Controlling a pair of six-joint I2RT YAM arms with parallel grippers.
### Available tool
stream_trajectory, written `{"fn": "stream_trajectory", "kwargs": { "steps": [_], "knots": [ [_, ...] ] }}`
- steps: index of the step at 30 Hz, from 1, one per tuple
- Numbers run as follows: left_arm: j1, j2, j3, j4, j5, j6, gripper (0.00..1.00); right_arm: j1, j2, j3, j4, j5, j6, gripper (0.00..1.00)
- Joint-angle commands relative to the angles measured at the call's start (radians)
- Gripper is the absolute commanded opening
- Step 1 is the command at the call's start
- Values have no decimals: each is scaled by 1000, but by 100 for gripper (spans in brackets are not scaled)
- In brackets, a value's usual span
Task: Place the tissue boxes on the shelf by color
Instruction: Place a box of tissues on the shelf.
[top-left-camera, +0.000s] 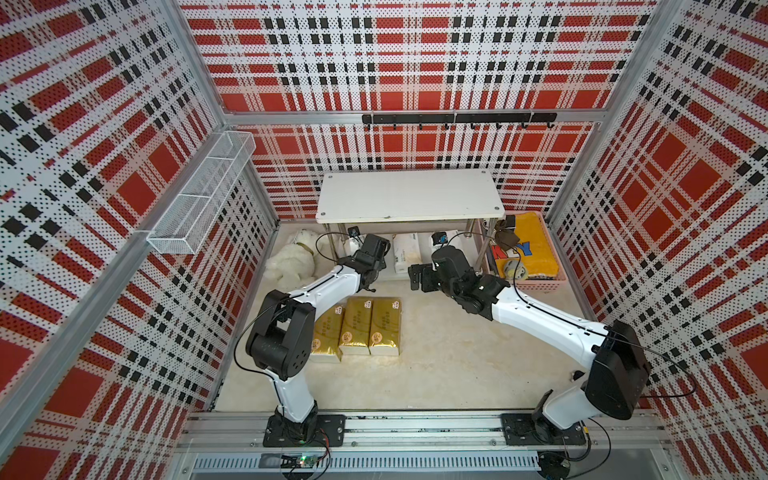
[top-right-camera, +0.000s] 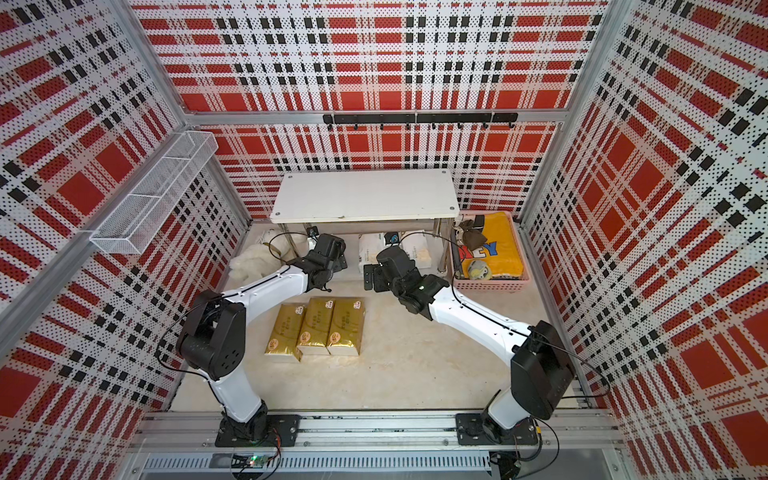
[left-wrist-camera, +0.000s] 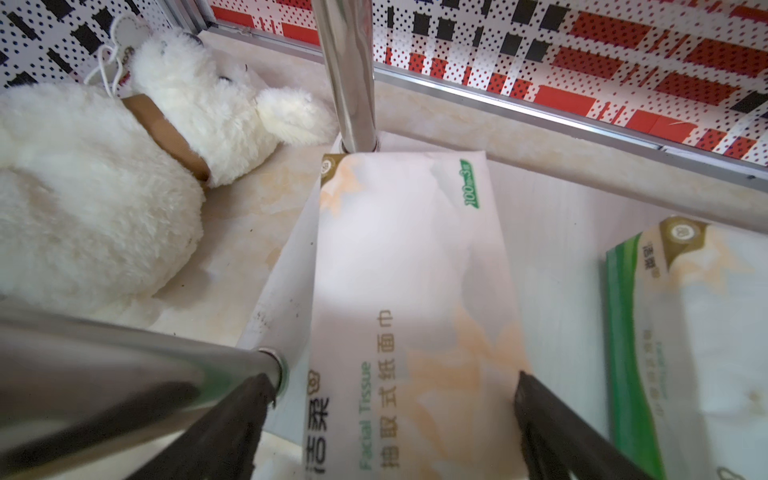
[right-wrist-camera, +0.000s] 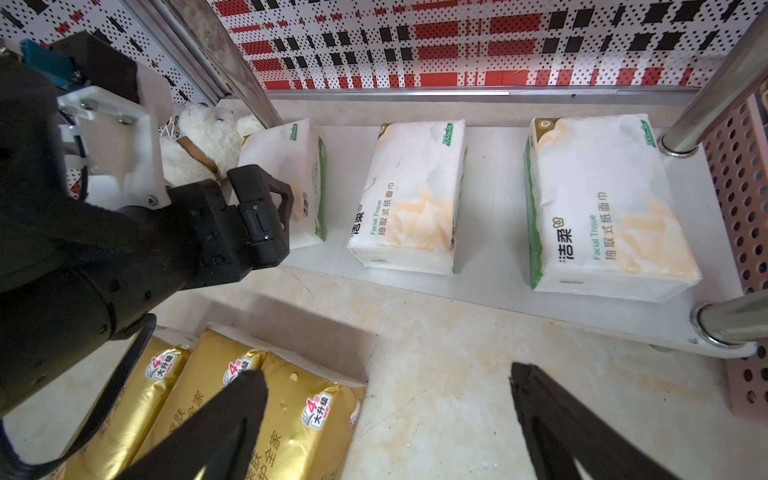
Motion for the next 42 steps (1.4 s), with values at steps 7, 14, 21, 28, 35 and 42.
{"fn": "stream_trajectory", "kwargs": {
  "steps": [7,14,21,28,35,42],
  "knots": [
    [1,-12,1,19,15,-13,96,-5,-28,-31,33,-15,16,100],
    [12,9,-20,81,33,-18,96,-5,-32,-45,36,-16,14,100],
    [15,49,-5,92,56,5,95,-5,-20,-50,46,-36,20,100],
    [22,80,-17,89,50,25,94,-5,-26,-54,46,-35,15,100],
    [32,102,-33,118,96,107,90,-5,-20,-48,49,-51,18,100],
    [67,53,-78,110,152,176,86,-5,-22,-48,48,-53,22,100]
  ]
}}
